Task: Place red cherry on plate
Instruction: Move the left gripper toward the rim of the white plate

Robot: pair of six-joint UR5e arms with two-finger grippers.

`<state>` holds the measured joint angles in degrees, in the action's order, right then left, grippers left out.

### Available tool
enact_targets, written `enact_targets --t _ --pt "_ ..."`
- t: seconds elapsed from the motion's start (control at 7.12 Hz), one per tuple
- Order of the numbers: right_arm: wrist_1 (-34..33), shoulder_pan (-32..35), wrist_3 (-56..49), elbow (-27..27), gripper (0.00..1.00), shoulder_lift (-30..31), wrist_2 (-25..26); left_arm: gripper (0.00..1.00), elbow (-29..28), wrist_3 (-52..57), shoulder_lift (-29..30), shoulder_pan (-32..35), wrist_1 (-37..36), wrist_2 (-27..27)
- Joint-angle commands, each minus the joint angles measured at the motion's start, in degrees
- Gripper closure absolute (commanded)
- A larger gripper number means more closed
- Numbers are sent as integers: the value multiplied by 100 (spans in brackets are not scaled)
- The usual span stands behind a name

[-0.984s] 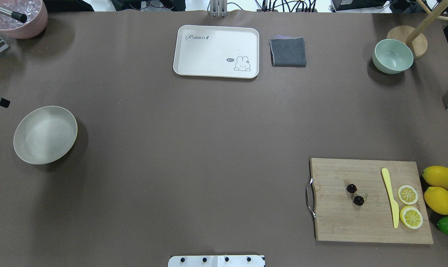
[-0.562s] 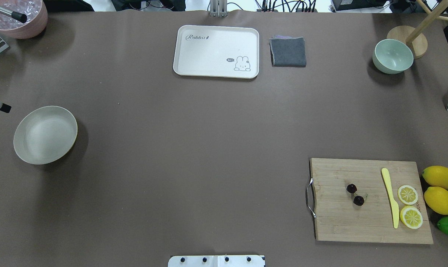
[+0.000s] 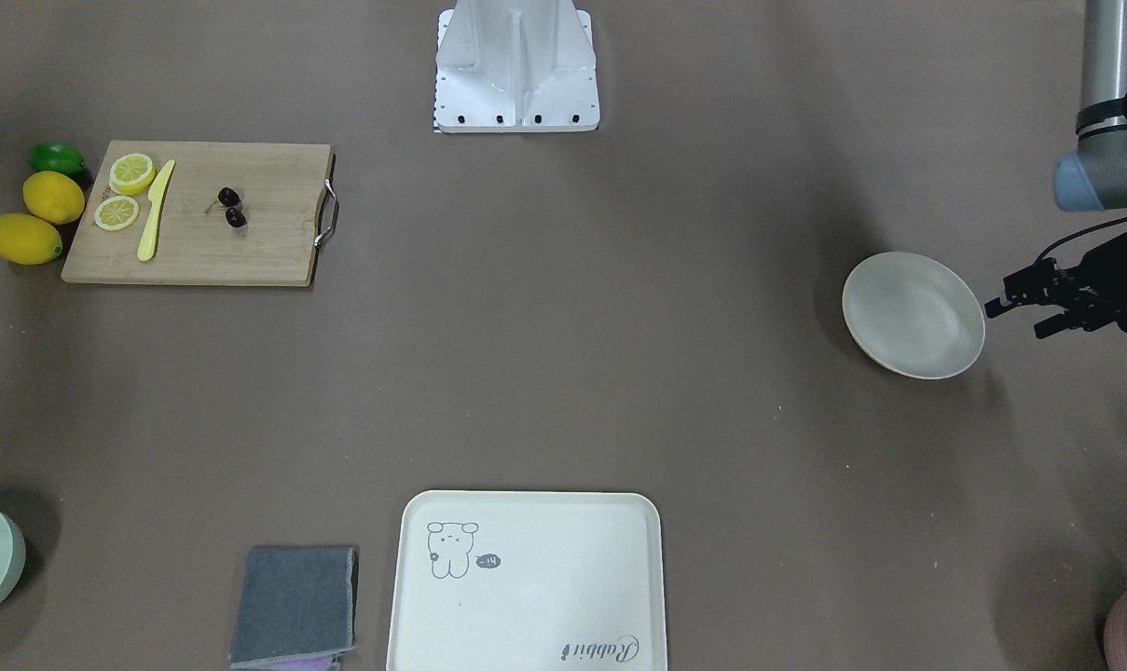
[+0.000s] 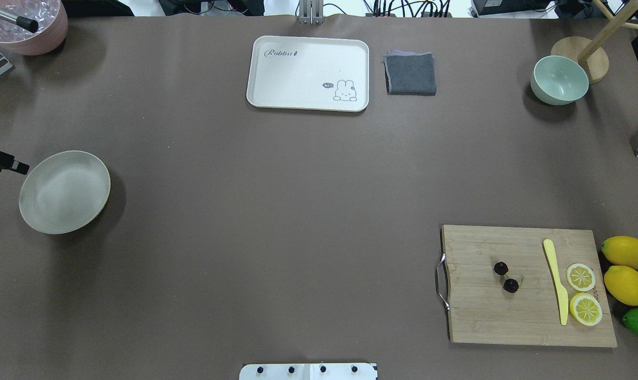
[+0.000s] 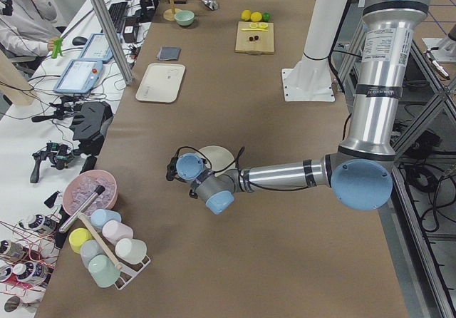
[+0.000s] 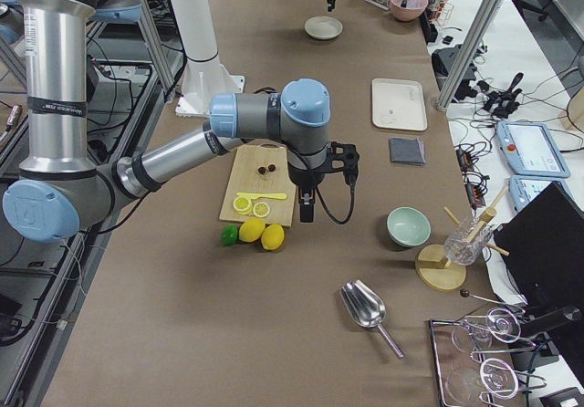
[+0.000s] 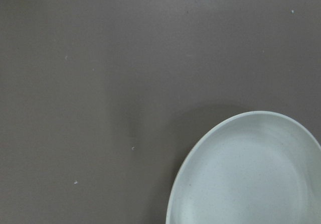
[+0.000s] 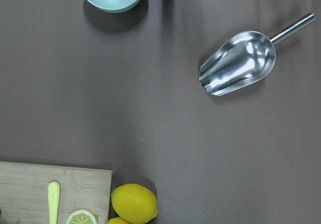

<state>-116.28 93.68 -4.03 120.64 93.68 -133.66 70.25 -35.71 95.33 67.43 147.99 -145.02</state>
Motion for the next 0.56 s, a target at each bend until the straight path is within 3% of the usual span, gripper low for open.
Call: enact_targets --t 0.0,0.42 --pt "0 -8 -1 -23 0 -25 -2 3 -90 -462 -5 -221 485 167" --pt "0 -8 8 -41 0 -51 -2 10 -169 -454 -58 -265 765 385"
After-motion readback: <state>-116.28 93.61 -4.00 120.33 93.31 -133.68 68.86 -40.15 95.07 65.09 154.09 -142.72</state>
